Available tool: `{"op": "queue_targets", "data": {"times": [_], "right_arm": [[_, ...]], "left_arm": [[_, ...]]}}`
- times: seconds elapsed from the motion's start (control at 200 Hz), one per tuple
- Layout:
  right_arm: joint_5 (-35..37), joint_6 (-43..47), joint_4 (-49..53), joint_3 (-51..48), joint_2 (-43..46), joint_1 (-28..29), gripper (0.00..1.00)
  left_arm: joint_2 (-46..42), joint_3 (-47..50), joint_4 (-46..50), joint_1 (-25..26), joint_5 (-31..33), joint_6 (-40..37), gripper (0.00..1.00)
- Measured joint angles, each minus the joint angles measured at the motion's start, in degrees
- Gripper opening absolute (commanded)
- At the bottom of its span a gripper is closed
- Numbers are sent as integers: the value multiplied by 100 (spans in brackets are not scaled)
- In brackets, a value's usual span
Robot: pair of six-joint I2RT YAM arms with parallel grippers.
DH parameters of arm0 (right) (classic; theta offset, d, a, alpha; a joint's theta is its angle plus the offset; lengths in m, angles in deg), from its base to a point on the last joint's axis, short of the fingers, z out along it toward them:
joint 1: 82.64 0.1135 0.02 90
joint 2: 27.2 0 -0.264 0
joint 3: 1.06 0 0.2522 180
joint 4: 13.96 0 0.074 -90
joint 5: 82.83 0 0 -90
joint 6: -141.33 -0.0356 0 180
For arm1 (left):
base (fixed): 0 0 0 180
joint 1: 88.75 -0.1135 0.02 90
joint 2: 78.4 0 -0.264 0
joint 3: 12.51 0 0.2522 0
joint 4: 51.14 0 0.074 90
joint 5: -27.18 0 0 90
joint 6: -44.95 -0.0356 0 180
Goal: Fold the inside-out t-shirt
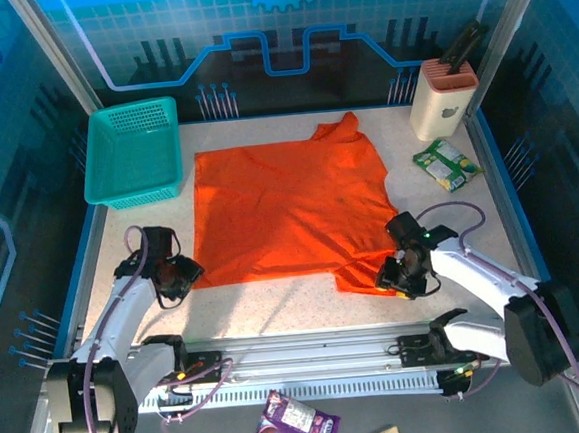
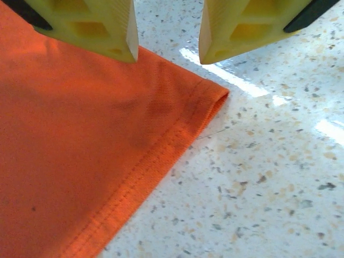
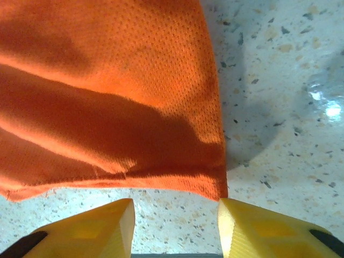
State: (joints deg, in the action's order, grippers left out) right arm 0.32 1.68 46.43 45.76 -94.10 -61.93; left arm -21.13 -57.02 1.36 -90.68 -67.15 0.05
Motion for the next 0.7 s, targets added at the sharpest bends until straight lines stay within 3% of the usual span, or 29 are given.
{"op": "queue_targets", "data": {"times": [0.15, 0.34, 0.43, 0.585, 0.7], "right_arm": [[-52, -293, -334, -138, -271, 2, 30], [-76, -518, -505, -245, -210, 0, 0], [-81, -568, -525, -258, -85, -4, 1], [28, -542, -385, -223, 87, -13, 27], [164, -586, -234, -127, 210, -28, 38]], "left_arm": [[-26, 9, 186, 0, 170, 160, 38], [-28, 15, 575, 0, 509, 584, 39], [-28, 35, 686, 0, 605, 691, 39], [-28, 203, 726, 72, 608, 782, 39], [48, 337, 573, 98, 466, 793, 39]]}}
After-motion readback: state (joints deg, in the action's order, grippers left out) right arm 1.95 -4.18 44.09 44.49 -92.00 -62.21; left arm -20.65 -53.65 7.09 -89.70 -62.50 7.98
